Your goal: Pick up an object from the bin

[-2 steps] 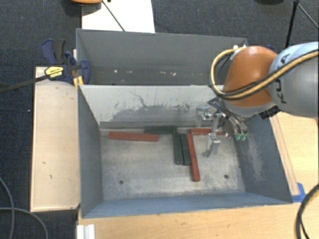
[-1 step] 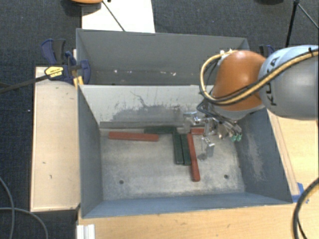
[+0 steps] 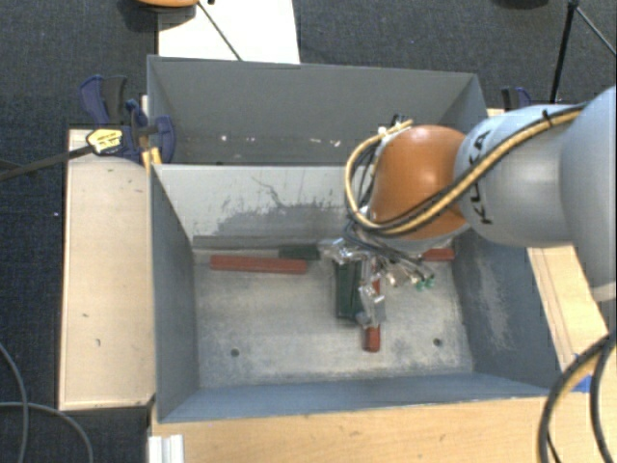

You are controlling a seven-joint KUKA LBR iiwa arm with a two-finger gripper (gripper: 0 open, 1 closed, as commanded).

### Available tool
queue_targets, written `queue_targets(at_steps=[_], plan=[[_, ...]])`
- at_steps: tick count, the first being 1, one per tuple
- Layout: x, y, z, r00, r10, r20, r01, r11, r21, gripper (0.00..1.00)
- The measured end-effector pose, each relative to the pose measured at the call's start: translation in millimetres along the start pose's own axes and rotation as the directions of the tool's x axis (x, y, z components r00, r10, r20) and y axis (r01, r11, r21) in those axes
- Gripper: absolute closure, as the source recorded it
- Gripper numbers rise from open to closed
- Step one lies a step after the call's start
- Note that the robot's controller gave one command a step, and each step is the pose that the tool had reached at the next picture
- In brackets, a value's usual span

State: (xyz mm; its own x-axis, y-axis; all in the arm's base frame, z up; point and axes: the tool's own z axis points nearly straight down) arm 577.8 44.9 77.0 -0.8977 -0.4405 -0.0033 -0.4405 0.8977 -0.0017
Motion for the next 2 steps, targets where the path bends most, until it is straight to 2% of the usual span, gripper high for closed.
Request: queue_targets(at_steps=[1,2], plan=[[3.5,-32.1,3.2,0.949,-0.316,0.007,0.316,0.949,0.003,1.00],[5.2,-31.2,5.4,0.950,-0.313,0.003,0.313,0.950,-0.001,0.00]])
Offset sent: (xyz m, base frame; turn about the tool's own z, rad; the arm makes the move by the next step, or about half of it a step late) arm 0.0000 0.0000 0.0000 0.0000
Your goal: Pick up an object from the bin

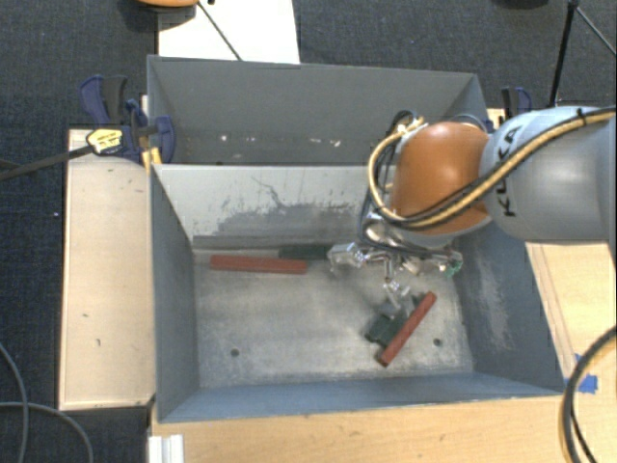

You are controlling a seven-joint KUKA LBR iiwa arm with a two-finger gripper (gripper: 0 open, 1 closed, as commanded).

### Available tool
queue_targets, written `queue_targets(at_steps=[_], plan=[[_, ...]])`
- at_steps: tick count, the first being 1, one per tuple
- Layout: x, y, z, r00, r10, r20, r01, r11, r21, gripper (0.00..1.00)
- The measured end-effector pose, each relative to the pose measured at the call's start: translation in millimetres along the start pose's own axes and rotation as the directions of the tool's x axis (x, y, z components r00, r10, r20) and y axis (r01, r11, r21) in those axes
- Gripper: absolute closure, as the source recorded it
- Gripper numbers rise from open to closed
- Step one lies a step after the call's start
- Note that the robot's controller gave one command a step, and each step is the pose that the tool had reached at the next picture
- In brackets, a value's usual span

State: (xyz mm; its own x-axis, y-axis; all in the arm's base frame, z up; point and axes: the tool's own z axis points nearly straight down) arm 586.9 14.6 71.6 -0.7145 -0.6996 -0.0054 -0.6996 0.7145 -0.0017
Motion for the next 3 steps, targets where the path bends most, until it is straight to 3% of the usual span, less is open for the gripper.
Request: queue_targets(at_steps=[1,2,3], plan=[[0.2,0.0,0.1,1.000,0.001,0.000,-0.001,1.000,0.000,0.00],[15.6,2.8,-27.0,0.984,-0.177,-0.005,0.177,0.984,-0.009,0.00],[73.3,-1.4,-20.2,0.938,-0.345,0.001,0.345,0.938,0.004,0.00]])
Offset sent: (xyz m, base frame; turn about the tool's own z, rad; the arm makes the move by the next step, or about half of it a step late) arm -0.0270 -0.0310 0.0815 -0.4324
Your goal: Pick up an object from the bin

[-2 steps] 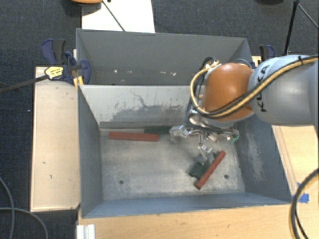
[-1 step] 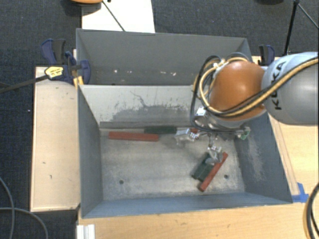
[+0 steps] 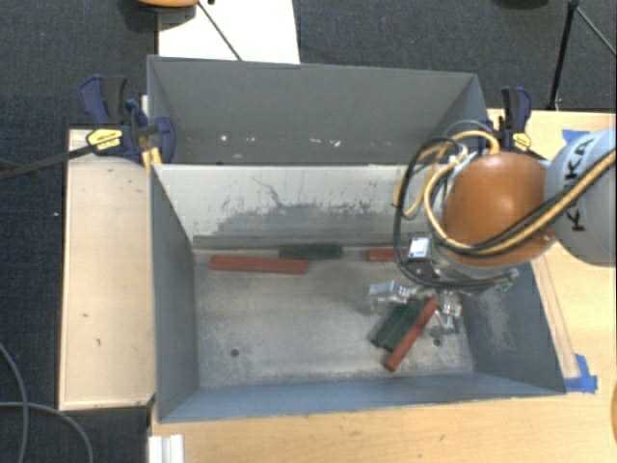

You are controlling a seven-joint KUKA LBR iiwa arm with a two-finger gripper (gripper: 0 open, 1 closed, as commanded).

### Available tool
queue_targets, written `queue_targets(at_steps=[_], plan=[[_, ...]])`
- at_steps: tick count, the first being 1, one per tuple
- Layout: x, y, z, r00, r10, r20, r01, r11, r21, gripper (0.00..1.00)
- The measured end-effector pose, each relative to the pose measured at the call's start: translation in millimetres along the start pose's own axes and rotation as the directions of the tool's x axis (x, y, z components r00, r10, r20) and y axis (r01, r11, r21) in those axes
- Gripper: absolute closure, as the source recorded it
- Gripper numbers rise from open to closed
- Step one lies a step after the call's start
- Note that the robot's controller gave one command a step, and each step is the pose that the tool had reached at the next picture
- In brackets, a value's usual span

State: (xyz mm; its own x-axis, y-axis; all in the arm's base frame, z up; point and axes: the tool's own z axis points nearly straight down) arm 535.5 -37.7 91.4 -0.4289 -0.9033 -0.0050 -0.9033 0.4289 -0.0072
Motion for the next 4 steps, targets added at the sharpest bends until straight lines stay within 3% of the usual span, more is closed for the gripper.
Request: queue_targets(at_steps=[1,2,3,4], plan=[[-36.4,40.4,16.1,0.999,-0.053,-0.002,0.053,0.999,-0.006,1.00],[-36.3,40.4,16.1,0.999,-0.053,-0.002,0.053,0.999,-0.006,1.00],[-29.2,53.4,-96.6,0.999,-0.054,-0.003,0.054,0.999,-0.007,1.00],[-29.3,53.4,-96.6,0.999,-0.052,-0.003,0.052,0.999,-0.008,1.00]])
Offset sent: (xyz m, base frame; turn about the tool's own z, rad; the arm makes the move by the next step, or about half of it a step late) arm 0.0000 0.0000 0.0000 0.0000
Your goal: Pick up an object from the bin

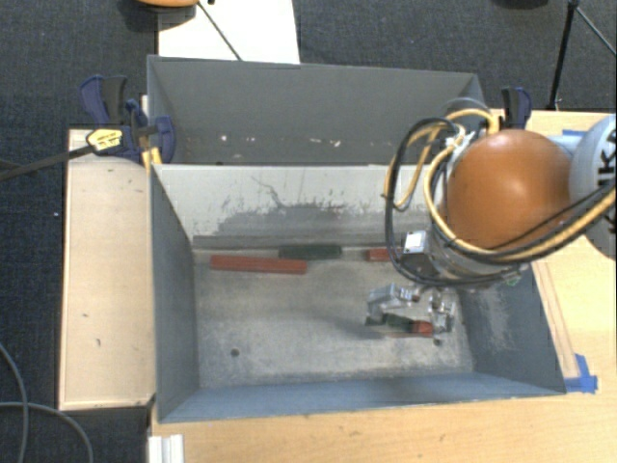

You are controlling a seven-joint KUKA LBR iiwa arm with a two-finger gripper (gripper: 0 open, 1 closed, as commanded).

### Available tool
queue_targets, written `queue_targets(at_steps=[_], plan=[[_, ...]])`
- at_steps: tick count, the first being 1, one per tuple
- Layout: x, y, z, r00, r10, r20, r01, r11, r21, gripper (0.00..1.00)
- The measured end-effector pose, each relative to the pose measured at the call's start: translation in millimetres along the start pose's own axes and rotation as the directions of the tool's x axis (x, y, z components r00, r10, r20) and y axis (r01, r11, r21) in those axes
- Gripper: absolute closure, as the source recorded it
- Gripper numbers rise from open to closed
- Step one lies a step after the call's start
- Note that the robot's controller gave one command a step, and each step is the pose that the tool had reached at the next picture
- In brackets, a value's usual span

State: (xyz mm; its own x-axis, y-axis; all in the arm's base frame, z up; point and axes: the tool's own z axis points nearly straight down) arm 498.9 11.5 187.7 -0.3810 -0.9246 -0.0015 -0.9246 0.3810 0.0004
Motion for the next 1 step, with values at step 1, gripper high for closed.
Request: queue_targets(at_steps=[1], plan=[[-7.9,-14.1,-69.3,0.999,0.033,0.000,-0.033,0.999,0.001,1.00]])
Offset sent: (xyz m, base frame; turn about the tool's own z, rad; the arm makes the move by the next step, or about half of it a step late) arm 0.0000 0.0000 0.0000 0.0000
